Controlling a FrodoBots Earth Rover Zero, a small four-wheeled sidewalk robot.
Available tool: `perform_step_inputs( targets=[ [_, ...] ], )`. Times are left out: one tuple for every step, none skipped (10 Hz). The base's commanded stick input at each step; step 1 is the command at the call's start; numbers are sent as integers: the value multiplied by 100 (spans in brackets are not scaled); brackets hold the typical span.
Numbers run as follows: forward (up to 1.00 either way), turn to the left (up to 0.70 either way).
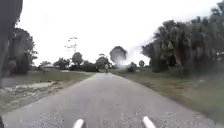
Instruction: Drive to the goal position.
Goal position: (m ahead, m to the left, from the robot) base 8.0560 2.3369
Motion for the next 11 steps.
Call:
perform_step_inputs(
  targets=[
    [70, 0],
    [70, 1],
    [70, 3],
    [70, 6],
    [70, 11],
    [70, 18],
    [70, 18],
    [70, 16],
    [70, 8],
    [70, 0],
    [70, 0]
  ],
)
